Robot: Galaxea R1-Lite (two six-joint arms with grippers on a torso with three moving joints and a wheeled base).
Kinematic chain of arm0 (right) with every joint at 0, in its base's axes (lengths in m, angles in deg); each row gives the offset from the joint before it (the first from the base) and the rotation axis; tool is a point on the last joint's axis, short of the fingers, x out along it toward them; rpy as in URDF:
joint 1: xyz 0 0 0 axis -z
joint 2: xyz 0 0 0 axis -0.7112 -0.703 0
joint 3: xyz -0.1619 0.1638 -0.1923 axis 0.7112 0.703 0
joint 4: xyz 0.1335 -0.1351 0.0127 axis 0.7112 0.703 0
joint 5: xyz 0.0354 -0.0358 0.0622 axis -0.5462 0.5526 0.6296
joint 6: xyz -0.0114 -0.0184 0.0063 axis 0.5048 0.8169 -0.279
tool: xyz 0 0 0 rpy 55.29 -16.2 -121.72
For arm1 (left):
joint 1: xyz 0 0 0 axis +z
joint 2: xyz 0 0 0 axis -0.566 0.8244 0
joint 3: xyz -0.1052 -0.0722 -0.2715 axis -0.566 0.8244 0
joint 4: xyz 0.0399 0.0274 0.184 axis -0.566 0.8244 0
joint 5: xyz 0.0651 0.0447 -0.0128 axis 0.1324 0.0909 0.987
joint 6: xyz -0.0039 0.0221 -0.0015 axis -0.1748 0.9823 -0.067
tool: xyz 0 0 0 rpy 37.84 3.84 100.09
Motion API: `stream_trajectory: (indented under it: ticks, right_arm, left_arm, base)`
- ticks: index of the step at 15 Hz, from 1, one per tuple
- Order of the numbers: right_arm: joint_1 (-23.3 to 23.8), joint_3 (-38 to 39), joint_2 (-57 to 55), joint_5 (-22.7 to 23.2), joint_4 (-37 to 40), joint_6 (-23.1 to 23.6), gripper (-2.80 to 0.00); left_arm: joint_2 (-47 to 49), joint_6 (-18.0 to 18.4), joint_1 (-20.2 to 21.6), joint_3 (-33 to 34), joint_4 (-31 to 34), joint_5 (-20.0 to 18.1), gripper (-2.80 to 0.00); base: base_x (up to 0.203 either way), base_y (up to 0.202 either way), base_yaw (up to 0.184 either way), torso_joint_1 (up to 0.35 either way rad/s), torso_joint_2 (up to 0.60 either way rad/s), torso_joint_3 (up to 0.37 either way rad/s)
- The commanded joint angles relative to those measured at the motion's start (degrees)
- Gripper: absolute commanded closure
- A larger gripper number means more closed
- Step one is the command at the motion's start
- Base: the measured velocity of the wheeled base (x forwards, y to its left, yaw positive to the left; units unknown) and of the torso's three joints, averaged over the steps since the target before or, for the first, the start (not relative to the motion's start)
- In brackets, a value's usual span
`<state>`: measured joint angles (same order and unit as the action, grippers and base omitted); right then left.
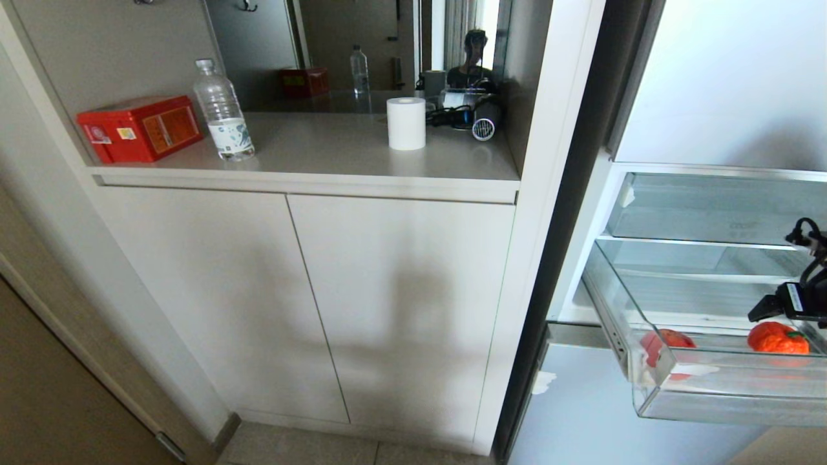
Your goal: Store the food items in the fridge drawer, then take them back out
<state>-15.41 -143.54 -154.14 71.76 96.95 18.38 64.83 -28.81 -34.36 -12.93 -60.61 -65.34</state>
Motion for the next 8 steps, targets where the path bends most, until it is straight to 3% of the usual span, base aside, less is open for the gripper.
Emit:
stream_trajectory:
  ticks: [1, 8]
  right_arm:
    - [0.2, -3.5, -6.1, 0.0, 0.2, 0.1, -2.8]
    - [2.4, -8.4, -11.3, -0.3, 0.3, 0.5, -2.8]
  left_arm:
    - [0.1, 0.0, 0.1, 0.0, 0.0, 0.0, 0.0]
    - [0.1, 0.0, 0.0, 0.0, 0.0, 0.0, 0.0]
  base:
    - [0.0, 0.0, 0.0, 0.0, 0.0, 0.0]
    - [0.0, 0.0, 0.0, 0.0, 0.0, 0.0]
